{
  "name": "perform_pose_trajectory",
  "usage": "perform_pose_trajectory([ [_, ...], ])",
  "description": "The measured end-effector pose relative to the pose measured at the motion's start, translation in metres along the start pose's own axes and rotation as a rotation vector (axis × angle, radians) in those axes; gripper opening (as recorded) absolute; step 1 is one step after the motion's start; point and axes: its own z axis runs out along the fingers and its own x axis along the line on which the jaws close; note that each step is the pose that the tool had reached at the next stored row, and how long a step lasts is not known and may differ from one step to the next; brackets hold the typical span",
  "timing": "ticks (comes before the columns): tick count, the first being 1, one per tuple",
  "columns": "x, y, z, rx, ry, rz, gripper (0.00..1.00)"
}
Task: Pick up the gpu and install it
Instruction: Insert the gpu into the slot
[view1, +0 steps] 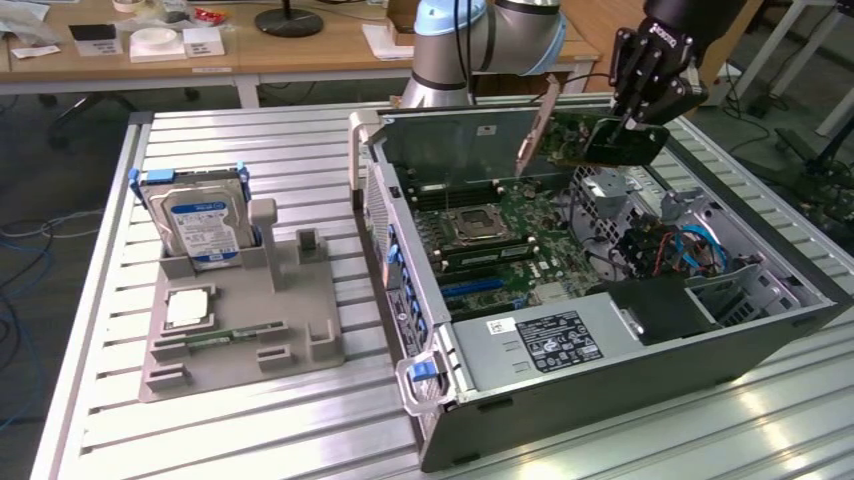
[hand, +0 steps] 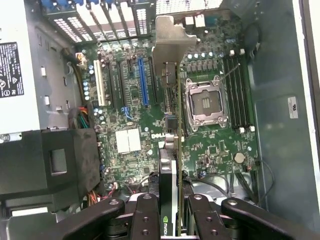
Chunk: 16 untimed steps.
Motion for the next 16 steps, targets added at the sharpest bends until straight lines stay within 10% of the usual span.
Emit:
perform_pose_trajectory([
  [16, -0.0001, 0.0000, 0.0001, -0.0013, 0.0063, -0.084, 0.27],
])
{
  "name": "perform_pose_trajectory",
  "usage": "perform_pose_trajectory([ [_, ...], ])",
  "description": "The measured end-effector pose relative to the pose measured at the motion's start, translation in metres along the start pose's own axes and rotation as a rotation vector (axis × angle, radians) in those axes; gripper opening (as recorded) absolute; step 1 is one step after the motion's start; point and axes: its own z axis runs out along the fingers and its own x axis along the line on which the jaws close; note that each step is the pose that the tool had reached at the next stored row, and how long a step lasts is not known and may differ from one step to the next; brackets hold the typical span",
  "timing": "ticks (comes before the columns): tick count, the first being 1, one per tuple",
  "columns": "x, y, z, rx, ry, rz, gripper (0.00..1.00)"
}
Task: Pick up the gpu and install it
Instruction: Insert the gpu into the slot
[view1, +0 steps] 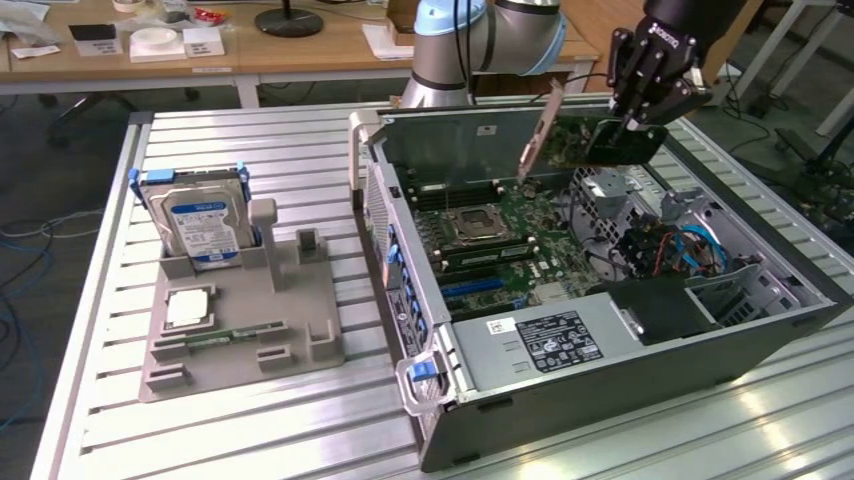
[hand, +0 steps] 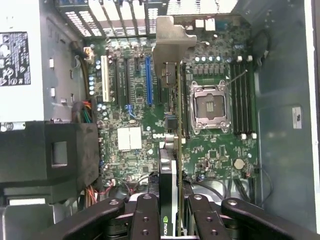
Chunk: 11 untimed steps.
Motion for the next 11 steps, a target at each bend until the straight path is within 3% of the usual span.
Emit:
perform_pose_trajectory([
  [3, 0.0000, 0.0001, 0.0000, 0.0007, 0.0006, -0.008, 0.27],
  [4, 0.0000, 0.0004, 0.0003, 0.0043, 0.0003, -0.008, 0.27],
  [7, 0.0002, 0.0025, 0.0018, 0.0314, -0.0013, -0.010, 0.27],
  [8, 0.0003, 0.0033, 0.0025, 0.0368, -0.0018, -0.010, 0.27],
  [11, 0.0005, 0.0060, 0.0050, 0.0393, -0.0016, -0.011, 0.27],
])
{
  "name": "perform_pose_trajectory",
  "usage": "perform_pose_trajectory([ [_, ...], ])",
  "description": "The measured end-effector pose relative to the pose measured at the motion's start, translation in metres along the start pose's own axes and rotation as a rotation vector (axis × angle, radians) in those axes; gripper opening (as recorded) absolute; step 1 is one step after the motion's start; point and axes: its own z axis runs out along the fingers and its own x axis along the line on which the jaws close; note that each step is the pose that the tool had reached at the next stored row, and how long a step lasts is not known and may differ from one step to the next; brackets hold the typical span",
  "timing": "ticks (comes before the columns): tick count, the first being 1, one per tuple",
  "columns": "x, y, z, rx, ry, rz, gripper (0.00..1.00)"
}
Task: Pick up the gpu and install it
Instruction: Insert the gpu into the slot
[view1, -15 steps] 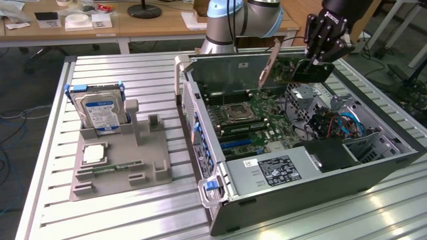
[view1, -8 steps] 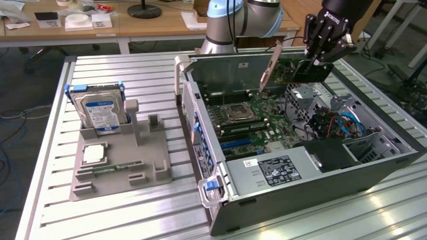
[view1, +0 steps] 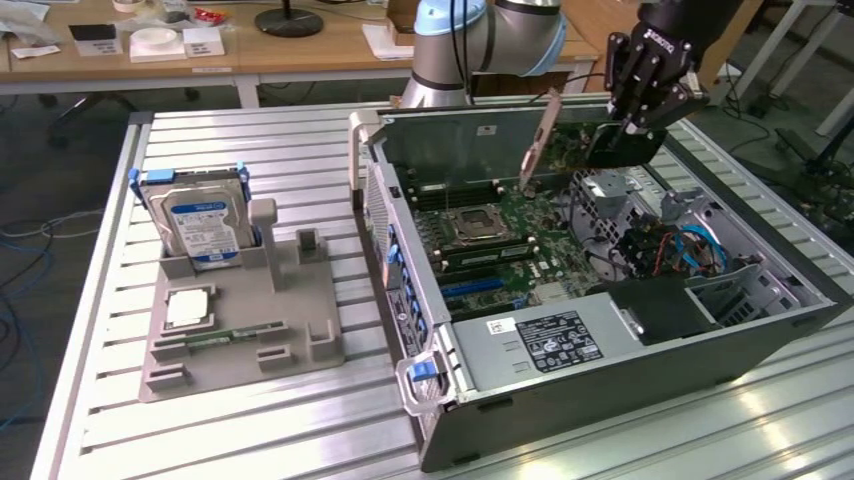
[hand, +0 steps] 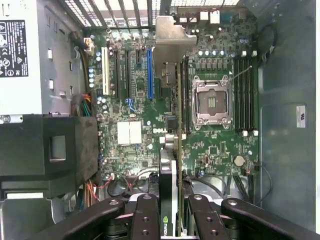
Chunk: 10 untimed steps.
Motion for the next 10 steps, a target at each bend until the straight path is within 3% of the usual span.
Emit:
perform_pose_trajectory([
  [5, 0.0004, 0.0049, 0.0064, 0.0000, 0.0001, -0.001, 0.27],
  [10, 0.0004, 0.0048, 0.0066, 0.0000, 0.0000, -0.001, 0.27],
])
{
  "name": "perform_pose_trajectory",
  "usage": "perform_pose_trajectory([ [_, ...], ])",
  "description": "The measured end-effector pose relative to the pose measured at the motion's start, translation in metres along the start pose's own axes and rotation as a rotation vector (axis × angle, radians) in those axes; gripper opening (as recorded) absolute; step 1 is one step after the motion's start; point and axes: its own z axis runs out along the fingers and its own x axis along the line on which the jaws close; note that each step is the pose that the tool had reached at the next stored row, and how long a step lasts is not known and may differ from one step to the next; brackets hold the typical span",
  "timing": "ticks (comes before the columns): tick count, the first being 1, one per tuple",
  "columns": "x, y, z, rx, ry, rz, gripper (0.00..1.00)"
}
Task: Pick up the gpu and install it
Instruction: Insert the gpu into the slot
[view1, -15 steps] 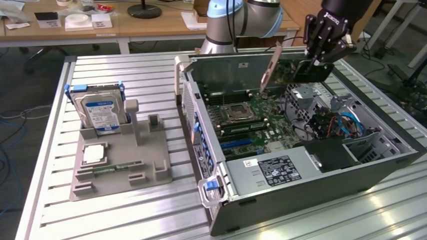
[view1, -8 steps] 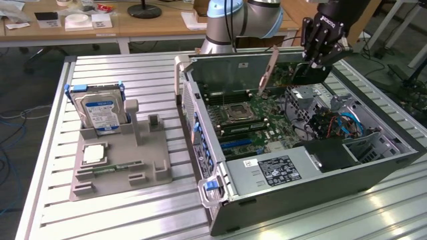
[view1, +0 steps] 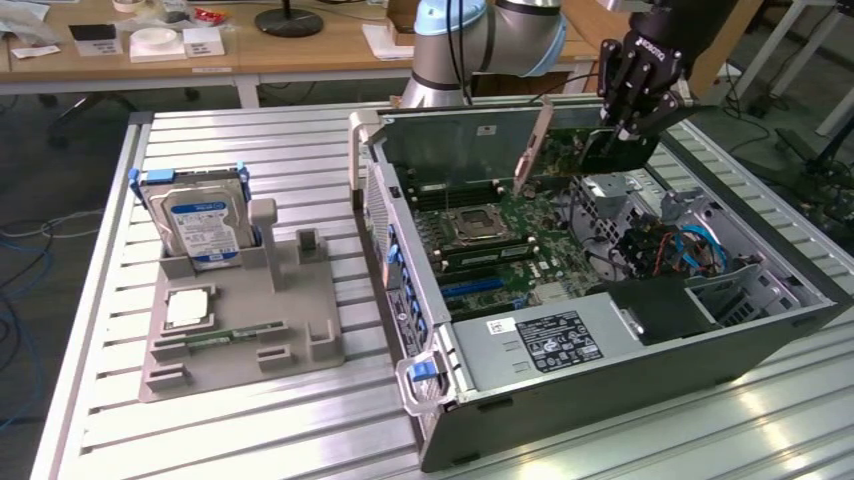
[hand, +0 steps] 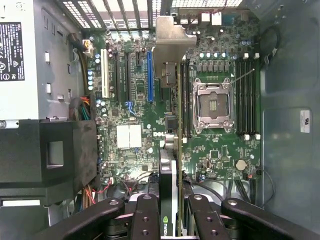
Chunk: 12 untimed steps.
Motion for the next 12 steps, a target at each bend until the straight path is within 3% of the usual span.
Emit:
perform_pose_trajectory([
  [12, 0.0000, 0.0000, 0.0012, 0.0000, 0.0000, 0.000, 0.27],
])
